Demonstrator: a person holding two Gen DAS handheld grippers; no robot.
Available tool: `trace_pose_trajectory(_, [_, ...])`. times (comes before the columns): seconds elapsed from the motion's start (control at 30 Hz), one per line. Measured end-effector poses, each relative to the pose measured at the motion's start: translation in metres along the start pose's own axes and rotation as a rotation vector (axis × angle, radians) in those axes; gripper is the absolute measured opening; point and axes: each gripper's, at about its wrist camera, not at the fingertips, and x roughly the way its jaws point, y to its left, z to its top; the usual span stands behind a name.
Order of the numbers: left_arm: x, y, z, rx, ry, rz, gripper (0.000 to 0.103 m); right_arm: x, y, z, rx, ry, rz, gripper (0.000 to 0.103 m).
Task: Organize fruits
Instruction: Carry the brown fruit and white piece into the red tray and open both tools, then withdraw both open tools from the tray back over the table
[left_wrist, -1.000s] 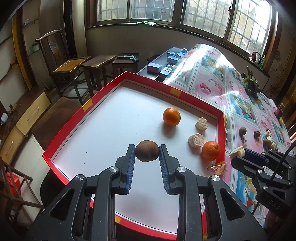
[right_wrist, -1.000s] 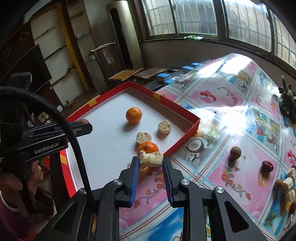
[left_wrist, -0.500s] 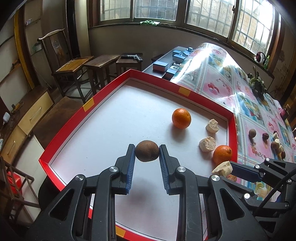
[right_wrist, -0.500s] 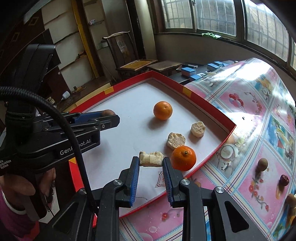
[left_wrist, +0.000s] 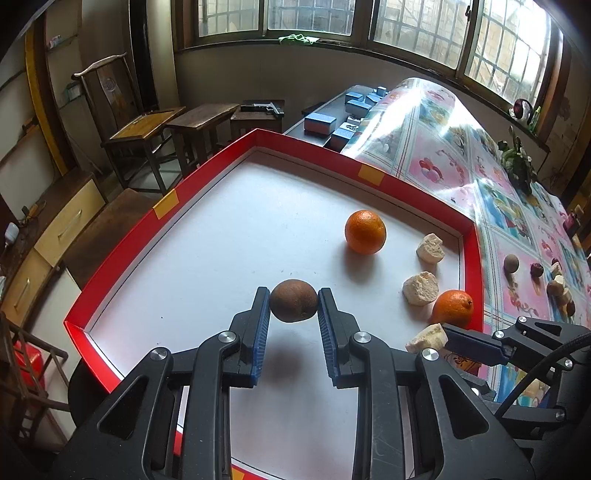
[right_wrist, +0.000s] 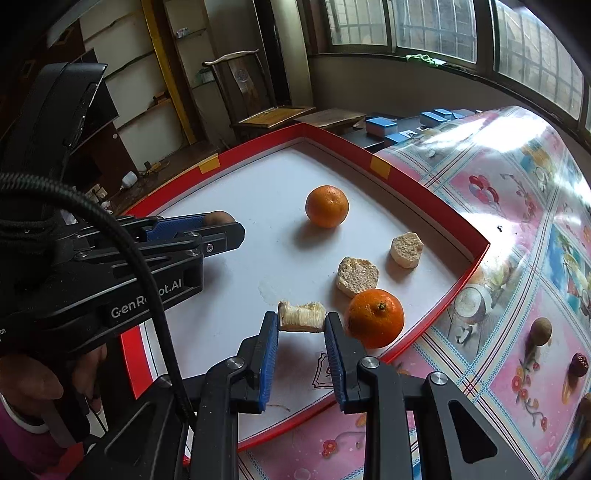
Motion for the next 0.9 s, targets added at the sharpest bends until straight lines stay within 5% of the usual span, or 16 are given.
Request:
trace_pose_trajectory(0.5, [0.01, 0.005, 0.0, -0.05, 0.042, 0.008, 0.026, 0.005, -0.002, 0.0, 0.017, 0.0, 0.037, 0.03])
trace_pose_trajectory(0.63, [0.005, 0.008, 0.0, -0.07, 0.023, -0.001, 0.061, -0.003, -0.005, -0.003, 0.031, -0.013, 0.043, 0.032])
trace_pose_trajectory(0.9, [-0.01, -0.012, 0.003, -0.029, -0.009, 0.003, 0.061, -0.031, -0.025, -0.013, 0.075, -0.065, 0.035, 0.033])
